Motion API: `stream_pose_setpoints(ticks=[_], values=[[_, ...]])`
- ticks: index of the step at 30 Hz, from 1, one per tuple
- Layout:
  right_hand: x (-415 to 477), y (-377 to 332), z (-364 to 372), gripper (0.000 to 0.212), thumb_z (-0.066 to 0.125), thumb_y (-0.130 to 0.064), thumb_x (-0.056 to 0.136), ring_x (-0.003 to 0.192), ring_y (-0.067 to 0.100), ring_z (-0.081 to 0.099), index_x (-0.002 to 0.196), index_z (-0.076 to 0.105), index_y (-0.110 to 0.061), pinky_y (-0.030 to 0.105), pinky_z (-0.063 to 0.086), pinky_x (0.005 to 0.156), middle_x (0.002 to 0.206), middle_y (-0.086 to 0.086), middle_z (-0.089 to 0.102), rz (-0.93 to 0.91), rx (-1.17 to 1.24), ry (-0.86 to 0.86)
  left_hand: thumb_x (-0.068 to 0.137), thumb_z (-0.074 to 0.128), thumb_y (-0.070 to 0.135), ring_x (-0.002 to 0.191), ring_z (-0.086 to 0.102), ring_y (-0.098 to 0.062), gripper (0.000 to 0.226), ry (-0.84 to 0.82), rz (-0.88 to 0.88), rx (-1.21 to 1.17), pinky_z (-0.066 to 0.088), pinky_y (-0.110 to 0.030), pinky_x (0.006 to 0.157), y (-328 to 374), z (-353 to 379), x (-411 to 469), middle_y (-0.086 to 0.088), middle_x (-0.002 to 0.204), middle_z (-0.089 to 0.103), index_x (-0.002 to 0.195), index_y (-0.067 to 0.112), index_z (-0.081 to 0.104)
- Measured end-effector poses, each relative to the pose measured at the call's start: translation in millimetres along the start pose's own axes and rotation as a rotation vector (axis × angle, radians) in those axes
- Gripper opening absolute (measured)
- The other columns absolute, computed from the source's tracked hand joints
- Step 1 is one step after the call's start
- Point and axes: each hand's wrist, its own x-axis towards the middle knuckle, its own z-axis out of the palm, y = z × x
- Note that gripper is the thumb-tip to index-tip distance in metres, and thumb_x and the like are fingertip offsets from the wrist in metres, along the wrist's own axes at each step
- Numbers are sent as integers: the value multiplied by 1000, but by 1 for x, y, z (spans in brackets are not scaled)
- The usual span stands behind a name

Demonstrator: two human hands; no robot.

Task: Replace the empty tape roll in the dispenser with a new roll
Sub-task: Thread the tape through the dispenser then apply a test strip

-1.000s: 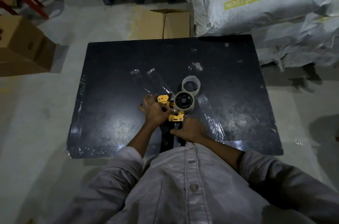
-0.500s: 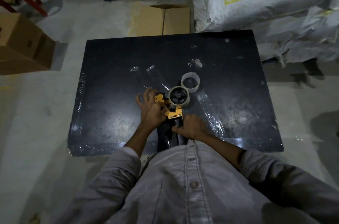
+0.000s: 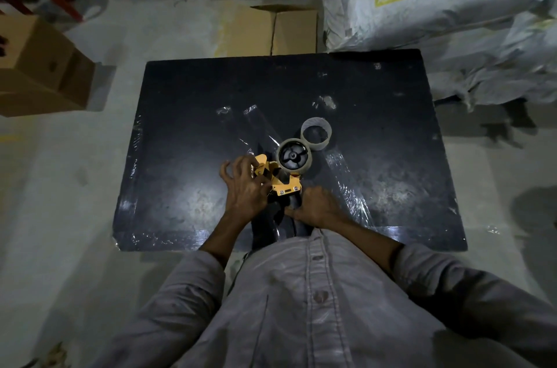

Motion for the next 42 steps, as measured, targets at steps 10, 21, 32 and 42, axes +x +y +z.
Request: stream_pose_setpoints(ticks=[10, 21, 32, 42], values=[[10, 8, -3, 59, 80, -64, 93, 105, 36, 76, 81, 61, -9, 36, 49, 74, 107, 20, 76, 34, 7, -15, 89, 76, 30, 134, 48, -38, 10, -77, -117, 46, 30, -61, 108, -23, 7, -32, -7, 126, 61, 94, 24, 82], [17, 17, -5, 67, 77, -77, 84, 86, 32, 74, 67, 44, -21, 37, 56, 69, 76, 5, 60, 44, 10, 1, 96, 58, 36, 137, 52, -28, 24, -169, 35, 153, 29, -58, 111, -52, -11, -11, 2, 126, 68, 102, 21, 76], [8, 41, -22, 57, 77, -77, 81, 96, 26, 75, 102, 74, -25, 38, 59, 76, 104, 4, 76, 31, 44, 165, 102, 63, 31, 133, 55, -31, 16, -259, 223, 149, 35, -56, 107, -73, -9, 22, -5, 118, 72, 103, 17, 70], [10, 9, -40, 85, 95, -53, 79, 129, 31, 57, 150, 57, -25, 50, 56, 98, 139, 8, 56, -334, -15, 336, 105, 67, 39, 134, 52, -28, 26, -266, 90, 93, 37, -51, 107, -81, -3, 13, 0, 125, 75, 123, 24, 77]])
